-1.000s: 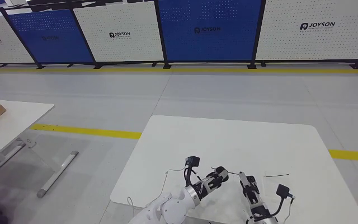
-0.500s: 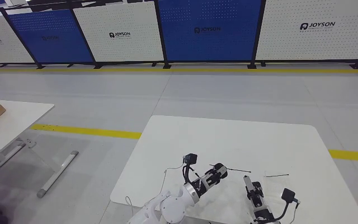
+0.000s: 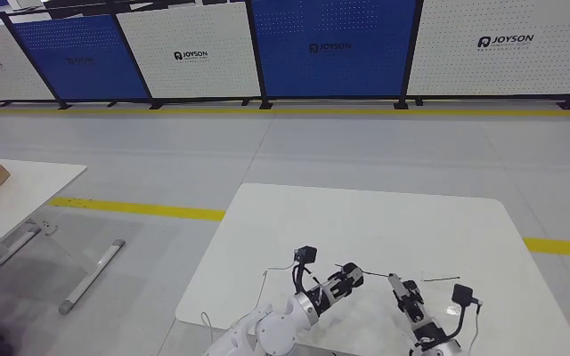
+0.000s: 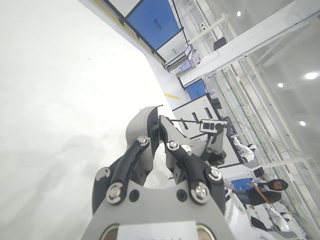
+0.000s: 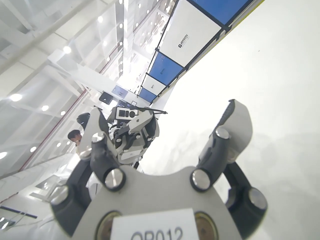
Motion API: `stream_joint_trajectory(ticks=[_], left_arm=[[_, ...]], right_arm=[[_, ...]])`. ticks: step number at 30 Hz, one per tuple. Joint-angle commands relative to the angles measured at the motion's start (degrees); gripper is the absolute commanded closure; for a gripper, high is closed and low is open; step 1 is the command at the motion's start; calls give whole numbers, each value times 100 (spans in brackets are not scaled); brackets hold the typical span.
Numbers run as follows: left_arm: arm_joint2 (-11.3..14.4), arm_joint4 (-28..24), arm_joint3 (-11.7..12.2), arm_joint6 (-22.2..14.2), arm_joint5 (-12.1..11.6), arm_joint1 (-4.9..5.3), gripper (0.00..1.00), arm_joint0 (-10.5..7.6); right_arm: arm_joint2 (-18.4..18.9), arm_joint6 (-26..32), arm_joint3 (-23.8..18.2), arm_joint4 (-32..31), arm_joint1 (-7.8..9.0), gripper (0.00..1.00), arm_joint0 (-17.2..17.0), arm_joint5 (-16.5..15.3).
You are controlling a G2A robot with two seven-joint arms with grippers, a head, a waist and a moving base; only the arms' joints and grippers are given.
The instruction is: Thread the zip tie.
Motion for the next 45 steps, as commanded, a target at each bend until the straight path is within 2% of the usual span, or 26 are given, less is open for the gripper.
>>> stream_joint_trajectory(ticks=[1,6,40,43,45], left_arm=[[2,-2,-6,-9,-18,0,100,7],[-26,-155,29,-69,-37,0,100,15],[-26,-155,29,-69,-37,0,100,15],[-33,-342,6,-147,-50,-6,100,19],[-76,-654,-30,-242,-88,-10,100,21]], right_arm=[[180,321,-176,-40,36,0,-73,160],[427,937,-425,-130,101,0,-203,467],[394,985,-430,-125,98,0,-163,479],[397,1144,-452,-183,109,0,-97,435],[398,1217,-469,-321,118,0,-39,384]])
